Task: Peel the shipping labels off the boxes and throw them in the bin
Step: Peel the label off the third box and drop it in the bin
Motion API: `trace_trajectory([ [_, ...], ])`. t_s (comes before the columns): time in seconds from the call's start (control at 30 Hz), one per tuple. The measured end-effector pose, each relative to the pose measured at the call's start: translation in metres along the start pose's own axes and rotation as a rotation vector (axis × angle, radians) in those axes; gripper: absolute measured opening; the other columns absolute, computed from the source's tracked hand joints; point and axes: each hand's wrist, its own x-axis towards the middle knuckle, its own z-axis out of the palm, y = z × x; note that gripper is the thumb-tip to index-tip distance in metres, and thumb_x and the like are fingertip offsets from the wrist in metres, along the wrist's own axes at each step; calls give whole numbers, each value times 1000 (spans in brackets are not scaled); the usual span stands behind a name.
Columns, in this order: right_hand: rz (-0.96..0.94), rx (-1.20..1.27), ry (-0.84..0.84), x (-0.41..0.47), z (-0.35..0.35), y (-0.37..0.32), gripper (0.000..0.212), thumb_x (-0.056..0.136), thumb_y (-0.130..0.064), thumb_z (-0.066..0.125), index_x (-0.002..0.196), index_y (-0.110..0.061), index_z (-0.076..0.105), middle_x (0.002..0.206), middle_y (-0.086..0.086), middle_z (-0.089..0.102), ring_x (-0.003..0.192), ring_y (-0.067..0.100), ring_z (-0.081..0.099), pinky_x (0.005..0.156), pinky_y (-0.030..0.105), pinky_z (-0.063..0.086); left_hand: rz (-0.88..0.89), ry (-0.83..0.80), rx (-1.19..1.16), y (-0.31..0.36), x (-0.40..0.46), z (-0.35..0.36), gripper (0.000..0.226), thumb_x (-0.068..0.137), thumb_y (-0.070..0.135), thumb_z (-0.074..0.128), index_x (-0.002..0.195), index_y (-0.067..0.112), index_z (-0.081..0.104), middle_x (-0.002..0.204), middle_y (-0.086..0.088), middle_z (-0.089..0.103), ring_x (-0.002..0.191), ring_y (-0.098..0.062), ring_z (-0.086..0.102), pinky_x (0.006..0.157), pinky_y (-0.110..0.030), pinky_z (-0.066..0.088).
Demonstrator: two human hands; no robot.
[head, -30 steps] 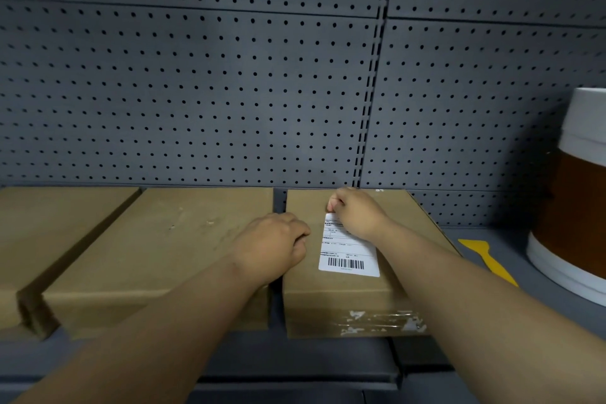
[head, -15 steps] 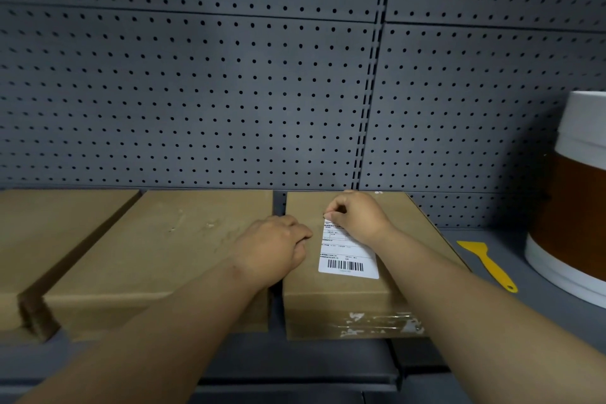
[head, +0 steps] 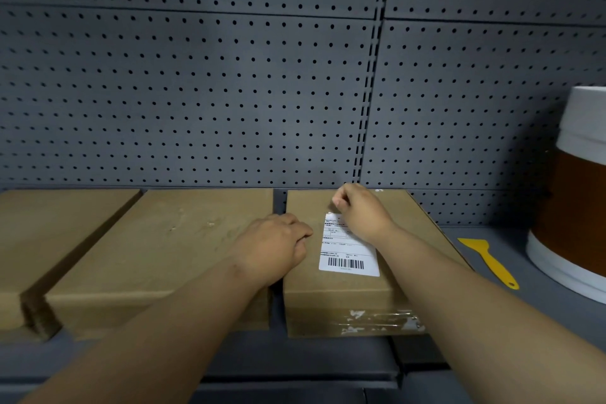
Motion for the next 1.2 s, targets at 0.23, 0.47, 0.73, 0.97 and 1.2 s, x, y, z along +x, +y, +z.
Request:
trace_trajectory([
  [0.23,-98,-82,-77,-2,2,-3,18,85,-26,65,98,-16,72,97,2,59,95,15,55,89,27,42,-2,4,-1,1,0,-1,35,94,26,39,126,27,54,127,1,58,111,-19,54,93,-34,44],
  [0.47,-116,-80,-48,-2,3,-2,15,85,-25,63,81,-12,67,83,-8,51,89,12,49,87,27,38,15,-5,31,1,1,-1,37,94,26,37,128,26,53,126,1,58,110,-20,54,94,-34,44],
  [0.73,-205,-313,11,-10,1,-4,19,91,-31,53,89,-15,64,97,1,61,98,19,52,91,32,39,30,-19,74,-1,2,1,36,93,24,38,124,24,54,120,-2,59,106,-23,55,91,-36,45],
  [0.97,-191,-379,-59,-14,-4,-6,14,91,-13,52,99,-12,63,116,9,58,113,24,52,95,32,40,35,-39,90,-1,2,1,37,93,23,37,126,24,53,121,-3,58,105,-23,55,90,-38,45],
  [1.2,46,-194,89,-11,-69,12,18,94,-20,49,79,-17,56,95,2,51,80,16,51,75,24,34,40,-51,121,2,4,-3,38,94,23,37,129,24,51,124,-3,57,109,-24,54,92,-35,45],
])
